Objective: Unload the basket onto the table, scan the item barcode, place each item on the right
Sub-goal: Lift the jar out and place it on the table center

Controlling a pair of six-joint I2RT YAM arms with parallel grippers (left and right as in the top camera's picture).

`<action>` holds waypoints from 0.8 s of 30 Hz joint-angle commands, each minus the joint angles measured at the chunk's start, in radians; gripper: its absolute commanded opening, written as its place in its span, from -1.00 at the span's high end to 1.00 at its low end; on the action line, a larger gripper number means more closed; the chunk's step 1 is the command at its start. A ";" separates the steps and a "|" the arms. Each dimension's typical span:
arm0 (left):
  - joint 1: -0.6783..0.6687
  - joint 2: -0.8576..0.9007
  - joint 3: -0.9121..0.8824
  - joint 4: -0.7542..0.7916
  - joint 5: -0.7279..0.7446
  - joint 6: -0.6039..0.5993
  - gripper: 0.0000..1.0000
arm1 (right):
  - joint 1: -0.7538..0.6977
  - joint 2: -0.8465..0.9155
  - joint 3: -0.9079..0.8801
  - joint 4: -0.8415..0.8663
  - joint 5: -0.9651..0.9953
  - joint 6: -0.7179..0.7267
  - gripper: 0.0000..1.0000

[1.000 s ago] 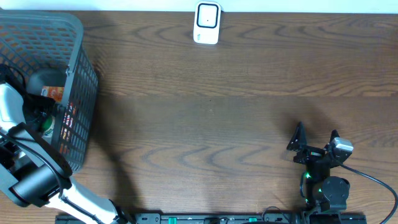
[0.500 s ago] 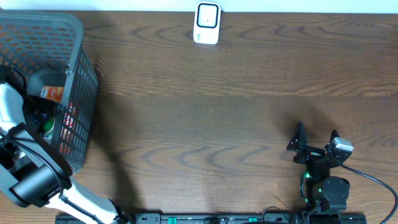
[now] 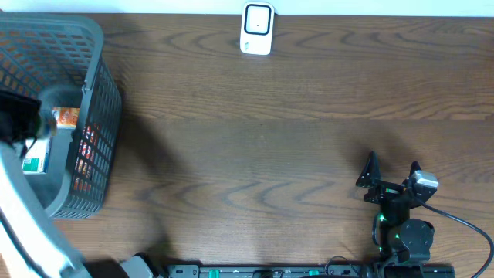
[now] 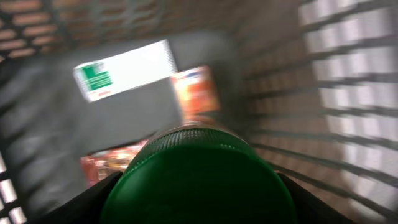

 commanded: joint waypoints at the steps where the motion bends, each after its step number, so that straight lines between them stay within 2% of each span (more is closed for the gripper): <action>1: 0.001 -0.120 0.024 0.011 0.153 -0.034 -0.39 | 0.002 -0.002 -0.001 -0.002 0.013 0.012 -0.98; 7: -0.022 -0.292 0.024 0.028 0.322 -0.098 -0.39 | 0.002 -0.002 -0.001 -0.002 0.013 0.012 -0.99; 13: -0.185 -0.335 0.024 0.027 0.325 -0.130 -0.39 | 0.002 -0.002 -0.002 -0.002 0.013 0.012 -0.98; 16: -0.307 -0.315 0.024 0.029 0.296 -0.156 -0.39 | 0.002 -0.002 -0.001 -0.002 0.013 0.012 -0.98; 24: -0.630 -0.175 0.024 0.055 0.091 -0.174 -0.39 | 0.002 -0.002 -0.001 -0.002 0.013 0.012 -0.98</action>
